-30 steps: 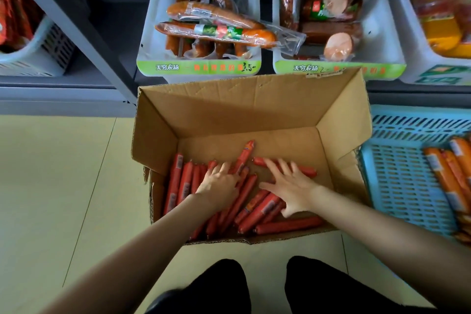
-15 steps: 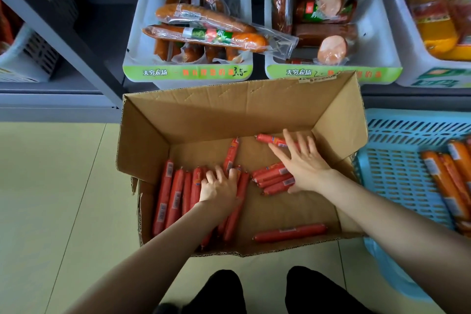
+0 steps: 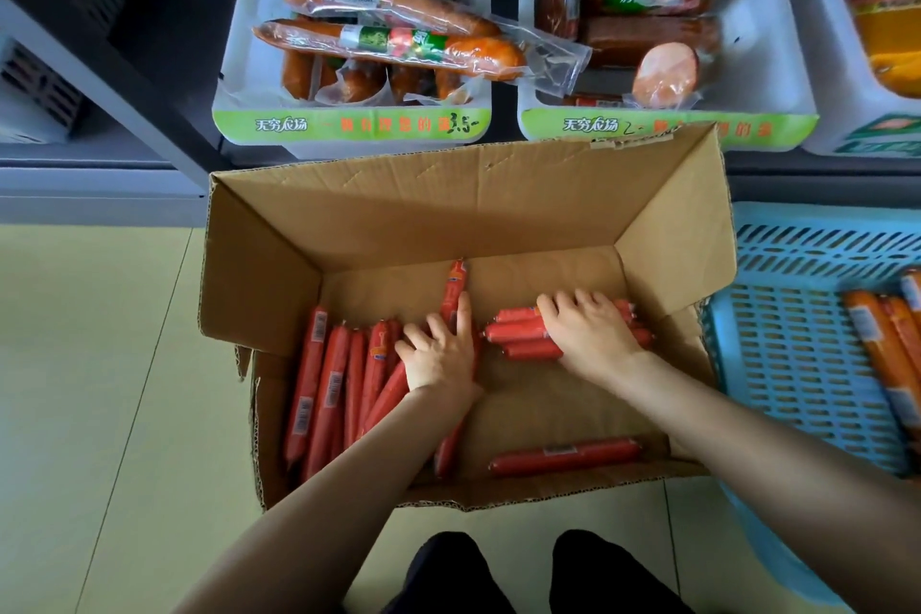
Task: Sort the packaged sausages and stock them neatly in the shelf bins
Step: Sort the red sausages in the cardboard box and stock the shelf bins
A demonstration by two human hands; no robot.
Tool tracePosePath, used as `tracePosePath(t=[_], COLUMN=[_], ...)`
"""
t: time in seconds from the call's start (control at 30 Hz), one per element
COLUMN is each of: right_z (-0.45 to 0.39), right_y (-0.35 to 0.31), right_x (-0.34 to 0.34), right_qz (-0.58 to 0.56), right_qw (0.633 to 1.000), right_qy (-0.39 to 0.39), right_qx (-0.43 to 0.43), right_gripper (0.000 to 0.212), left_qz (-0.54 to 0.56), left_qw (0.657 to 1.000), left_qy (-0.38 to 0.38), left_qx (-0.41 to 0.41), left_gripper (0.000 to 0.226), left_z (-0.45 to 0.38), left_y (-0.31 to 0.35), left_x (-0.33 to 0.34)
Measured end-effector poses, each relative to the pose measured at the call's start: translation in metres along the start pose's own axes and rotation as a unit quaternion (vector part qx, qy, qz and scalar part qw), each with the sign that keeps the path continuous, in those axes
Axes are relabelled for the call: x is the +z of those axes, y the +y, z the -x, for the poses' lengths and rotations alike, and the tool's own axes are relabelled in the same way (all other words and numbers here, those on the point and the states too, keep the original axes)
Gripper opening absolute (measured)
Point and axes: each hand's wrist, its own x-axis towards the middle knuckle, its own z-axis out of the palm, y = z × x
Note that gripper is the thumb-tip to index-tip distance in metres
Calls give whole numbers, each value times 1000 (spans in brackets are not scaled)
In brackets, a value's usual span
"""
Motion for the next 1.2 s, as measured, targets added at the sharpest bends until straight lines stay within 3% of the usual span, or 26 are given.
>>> tracePosePath(t=[0.23,0.37,0.47,0.63,0.77,0.93,1.1,1.2], right_z=[4,4,9,21,42,69,79,81], right_y=[-9,-3,3,11,27,41,41,46], right_x=[-11,-21,-37,-77,-118,-198,-284,-346], right_qz=[-47,-133,-210,-285,-336,-423,-473,-467], right_qw=[993,974,959,941,918,853,786,743], right_qy=[-63,-78,-48,44,116,267,387,470], right_qx=[88,166,183,179,176,146,96,88], right_gripper=[62,54,46,46,40,43,53,49], left_qz=[31,138,217,383,381,392,383,373], left_qw=[998,987,966,891,864,800,708,648], left_qy=[62,65,96,158,226,364,491,553], left_qx=[11,44,99,186,240,271,332,368], left_gripper=[111,122,123,111,105,103,99,98], left_z=[1,10,22,36,54,90,136,167], left_y=[-18,-28,-31,-24,-35,-53,-55,-60], left_x=[-3,-13,-21,-52,-92,-163,-258,-330])
